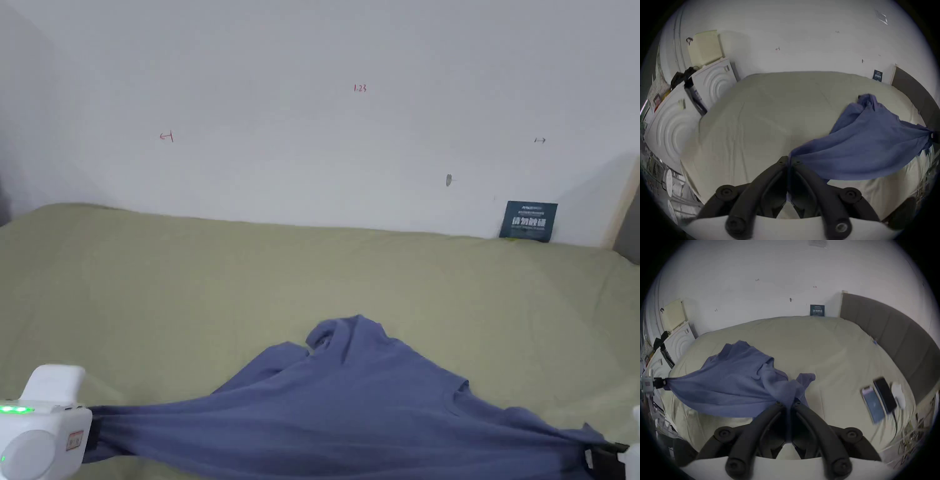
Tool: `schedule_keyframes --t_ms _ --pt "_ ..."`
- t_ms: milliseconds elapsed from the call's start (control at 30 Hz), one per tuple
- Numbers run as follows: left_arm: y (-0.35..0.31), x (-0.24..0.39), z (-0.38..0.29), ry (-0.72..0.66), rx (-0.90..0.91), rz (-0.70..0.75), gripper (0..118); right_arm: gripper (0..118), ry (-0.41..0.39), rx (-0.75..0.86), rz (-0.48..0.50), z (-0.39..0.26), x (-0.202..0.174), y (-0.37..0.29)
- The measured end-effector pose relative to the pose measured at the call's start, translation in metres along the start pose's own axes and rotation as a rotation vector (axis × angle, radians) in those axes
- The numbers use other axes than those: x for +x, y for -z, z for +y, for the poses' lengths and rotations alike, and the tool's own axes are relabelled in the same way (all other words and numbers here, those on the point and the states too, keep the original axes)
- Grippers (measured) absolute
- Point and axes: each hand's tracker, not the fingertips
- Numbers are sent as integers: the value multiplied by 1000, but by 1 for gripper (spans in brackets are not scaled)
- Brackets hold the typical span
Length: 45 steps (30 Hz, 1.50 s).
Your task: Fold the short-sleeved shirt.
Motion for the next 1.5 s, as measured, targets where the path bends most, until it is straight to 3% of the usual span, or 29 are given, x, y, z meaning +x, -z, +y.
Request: schedule_keyframes --t_ms 67,100,200,233,367,400,433,467,500,533,567,633,767,800,833,867,900,933,1067,1333,1367,1433,1467,1500 --pt "-14 -9 -30 -31 -22 -16 1 6 12 -28 7 -27 10 -15" --pt "-19 -12 -40 -31 -35 -33 0 6 265 -282 -37 -56 15 -26" --pt "-27 -14 -74 -38 -60 -60 1 6 302 -313 -30 -74 48 -11" --pt "-28 -14 -84 -43 -82 -80 1 6 65 -27 -37 -70 30 -33" --pt "-28 -11 -103 -54 -89 -98 1 6 95 -53 -25 -84 19 -41" --pt "-27 -11 -104 -60 -83 -107 1 9 91 -51 -30 -83 16 -41" --pt "-26 -12 -104 -64 -78 -106 3 19 85 -52 -27 -82 15 -41" --pt "-27 -13 -105 -74 -70 -119 12 53 86 -44 -37 -81 12 -42" --pt "-27 -14 -105 -86 -66 -134 49 70 107 -35 -49 -81 12 -43" --pt "-28 -14 -104 -89 -64 -139 91 70 107 -35 -58 -82 11 -46" --pt "-28 -13 -104 -90 -60 -134 118 70 116 -33 -48 -80 10 -50" --pt "-44 -11 -105 -95 11 -125 117 70 136 -11 -36 -78 1 -57" --pt "-69 -4 -101 -91 39 -138 113 67 73 12 -20 -76 -30 -70" --pt "-76 -3 -102 -108 52 -138 91 64 66 34 -17 -77 -39 -76" --pt "-85 -4 -104 -126 68 -142 60 49 23 68 53 -77 -48 -83" --pt "-91 -5 -105 -123 72 -160 16 6 -17 91 55 -77 -57 -87" --pt "-96 -6 -108 -123 67 -158 0 4 -67 110 26 -78 -60 -86" --pt "-98 -9 -114 -147 88 -159 0 4 -97 149 -26 -80 -67 -88" --pt "-98 -23 -135 -155 73 -110 0 4 -76 168 52 -81 -89 -99" --pt "-67 -40 -139 -157 -17 -134 0 4 -125 132 149 -86 -129 -77" --pt "-60 -41 -135 -157 -40 -149 11 4 -140 113 150 -86 -133 -71" --pt "-43 -41 -128 -141 -94 -143 97 4 -147 95 156 -88 -139 -64" --pt "-34 -40 -127 -136 -108 -138 118 4 -146 86 161 -89 -141 -61" --pt "-26 -39 -128 -145 -88 -115 118 4 -146 69 170 -89 -142 -56"
